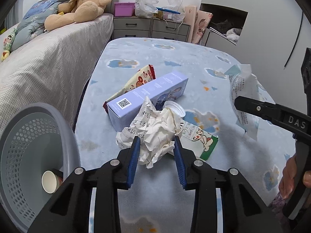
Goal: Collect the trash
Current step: 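Carry paper and wipes packet over the wastebasket and open both grippers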
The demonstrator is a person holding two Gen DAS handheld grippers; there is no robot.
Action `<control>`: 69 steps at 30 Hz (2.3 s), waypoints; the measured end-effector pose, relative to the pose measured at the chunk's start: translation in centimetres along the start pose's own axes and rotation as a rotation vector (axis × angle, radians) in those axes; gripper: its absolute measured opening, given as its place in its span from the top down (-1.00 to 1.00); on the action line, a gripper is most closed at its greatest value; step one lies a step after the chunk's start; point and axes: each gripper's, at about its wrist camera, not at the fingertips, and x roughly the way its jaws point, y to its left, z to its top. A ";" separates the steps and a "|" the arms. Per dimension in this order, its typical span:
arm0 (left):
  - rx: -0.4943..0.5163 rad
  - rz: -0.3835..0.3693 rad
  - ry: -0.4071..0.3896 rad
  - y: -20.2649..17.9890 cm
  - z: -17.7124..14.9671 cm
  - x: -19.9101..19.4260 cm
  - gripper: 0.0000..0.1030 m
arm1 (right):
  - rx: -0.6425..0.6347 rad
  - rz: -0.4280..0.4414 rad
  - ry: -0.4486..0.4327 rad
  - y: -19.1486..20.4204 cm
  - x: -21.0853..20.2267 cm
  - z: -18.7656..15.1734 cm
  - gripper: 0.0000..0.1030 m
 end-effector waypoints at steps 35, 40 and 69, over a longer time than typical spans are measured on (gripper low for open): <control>-0.172 0.204 -0.187 11.2 -2.1 -10.9 0.41 | -0.167 0.174 -0.001 14.4 0.8 -0.4 0.09; -0.206 0.237 -0.191 13.2 -2.7 -11.7 0.41 | -0.184 0.204 0.021 16.8 1.6 -0.8 0.09; -0.335 0.377 -0.116 21.8 -7.2 -12.9 0.41 | -0.259 0.279 0.164 25.5 7.0 -3.4 0.08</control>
